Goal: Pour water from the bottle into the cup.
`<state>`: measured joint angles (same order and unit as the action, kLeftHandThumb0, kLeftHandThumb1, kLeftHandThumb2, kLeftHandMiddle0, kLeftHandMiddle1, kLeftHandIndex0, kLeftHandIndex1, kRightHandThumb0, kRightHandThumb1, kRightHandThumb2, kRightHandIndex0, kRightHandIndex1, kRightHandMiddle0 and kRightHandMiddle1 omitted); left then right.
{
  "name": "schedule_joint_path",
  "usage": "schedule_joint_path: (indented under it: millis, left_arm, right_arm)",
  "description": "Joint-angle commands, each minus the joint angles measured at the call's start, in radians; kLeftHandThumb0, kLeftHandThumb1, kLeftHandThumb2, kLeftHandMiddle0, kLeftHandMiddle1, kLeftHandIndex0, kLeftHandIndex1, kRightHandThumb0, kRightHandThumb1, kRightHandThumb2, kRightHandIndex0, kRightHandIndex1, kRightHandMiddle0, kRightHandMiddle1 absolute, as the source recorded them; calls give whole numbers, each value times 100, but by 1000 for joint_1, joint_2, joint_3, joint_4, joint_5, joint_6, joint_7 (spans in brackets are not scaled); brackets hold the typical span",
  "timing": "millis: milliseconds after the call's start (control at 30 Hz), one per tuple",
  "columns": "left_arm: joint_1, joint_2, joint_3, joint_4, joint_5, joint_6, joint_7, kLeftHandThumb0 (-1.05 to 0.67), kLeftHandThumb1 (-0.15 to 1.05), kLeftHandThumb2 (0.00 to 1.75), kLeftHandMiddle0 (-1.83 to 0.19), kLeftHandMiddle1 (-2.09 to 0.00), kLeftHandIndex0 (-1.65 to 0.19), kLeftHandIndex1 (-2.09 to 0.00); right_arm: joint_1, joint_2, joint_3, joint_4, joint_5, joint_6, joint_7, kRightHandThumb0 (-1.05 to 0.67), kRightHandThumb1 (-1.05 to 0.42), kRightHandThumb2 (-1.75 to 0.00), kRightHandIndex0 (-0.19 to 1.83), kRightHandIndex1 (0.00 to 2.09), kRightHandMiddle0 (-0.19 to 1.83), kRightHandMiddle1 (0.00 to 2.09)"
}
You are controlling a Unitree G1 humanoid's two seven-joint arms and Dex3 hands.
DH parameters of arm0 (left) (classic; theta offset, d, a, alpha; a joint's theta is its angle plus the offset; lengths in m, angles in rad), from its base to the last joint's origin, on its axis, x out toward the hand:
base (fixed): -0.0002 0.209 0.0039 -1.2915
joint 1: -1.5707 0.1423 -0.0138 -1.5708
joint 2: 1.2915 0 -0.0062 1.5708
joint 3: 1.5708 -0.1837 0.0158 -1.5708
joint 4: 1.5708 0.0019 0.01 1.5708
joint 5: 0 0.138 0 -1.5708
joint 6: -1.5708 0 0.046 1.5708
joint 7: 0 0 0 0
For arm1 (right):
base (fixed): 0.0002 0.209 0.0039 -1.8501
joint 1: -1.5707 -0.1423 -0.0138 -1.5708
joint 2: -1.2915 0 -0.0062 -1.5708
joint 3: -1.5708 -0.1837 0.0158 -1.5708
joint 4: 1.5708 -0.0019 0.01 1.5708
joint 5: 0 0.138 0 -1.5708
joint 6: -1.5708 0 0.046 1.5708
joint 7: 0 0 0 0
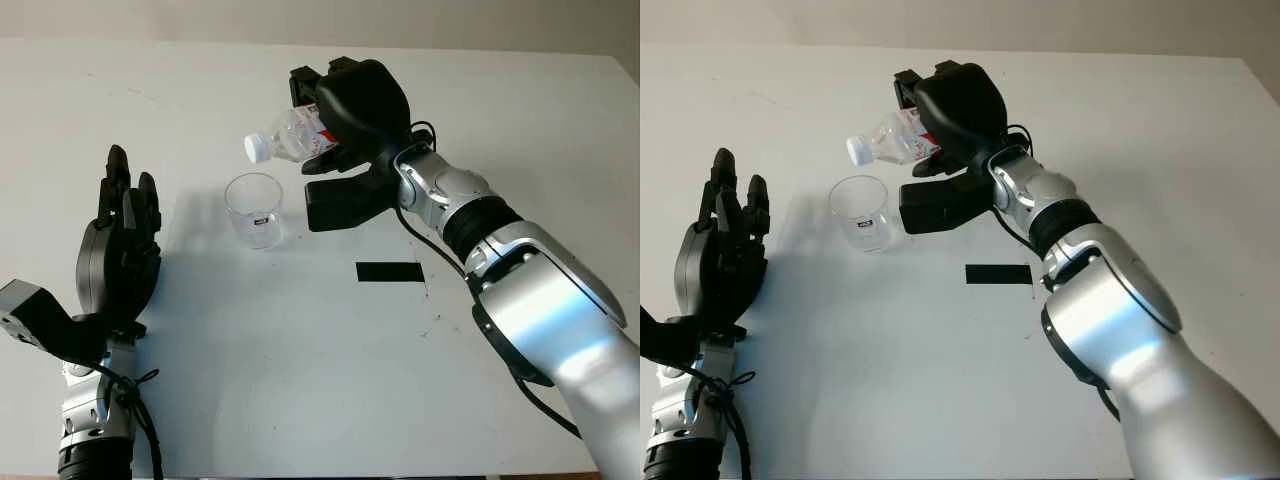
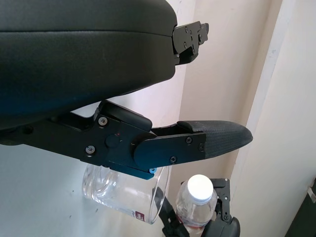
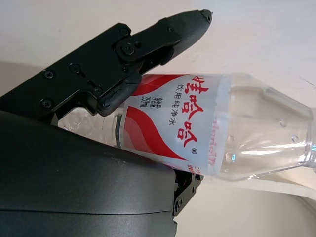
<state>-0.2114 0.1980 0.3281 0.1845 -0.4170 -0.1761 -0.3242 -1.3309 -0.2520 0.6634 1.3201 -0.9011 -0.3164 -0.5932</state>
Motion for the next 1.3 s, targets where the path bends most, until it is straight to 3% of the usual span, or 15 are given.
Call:
schedule_joint_path:
  millis: [0, 200, 567, 1033, 1200, 1267]
  left_arm:
    - [20, -15, -3, 6, 3, 1, 3, -74, 105, 53, 19, -1, 19, 0]
    - [19, -19, -3, 12, -3, -7, -3, -73, 105, 54, 19, 0, 19, 0]
    - [22, -24, 1, 16, -11, -11, -8, -72, 105, 53, 19, 0, 19, 0]
    - [14, -21, -2, 27, -3, -15, -12, -72, 105, 54, 19, 0, 19, 0]
    - [13, -28, -5, 27, -3, -18, -10, -72, 105, 53, 19, 0, 19, 0]
    - [14, -28, -5, 28, -2, -18, -9, -72, 105, 54, 19, 0, 19, 0]
  right_arm:
    - [-43, -15, 11, 3, -14, -1, -21, -22, -104, -16, 100, 209, 41, 209]
    - [-48, -21, 45, 5, -53, -13, -87, -25, -102, -9, 94, 209, 35, 209]
    - [-56, -30, 103, 12, -114, -54, -218, -23, -104, -10, 107, 209, 71, 209]
    - [-69, -42, 182, 18, -193, -40, -337, -30, -103, -8, 108, 209, 75, 209]
    - [-42, -23, 68, 17, -58, -91, -238, -26, -104, -8, 107, 209, 77, 209]
    - [-22, -12, -17, 12, 48, -123, -156, -16, -101, -24, 104, 209, 76, 209]
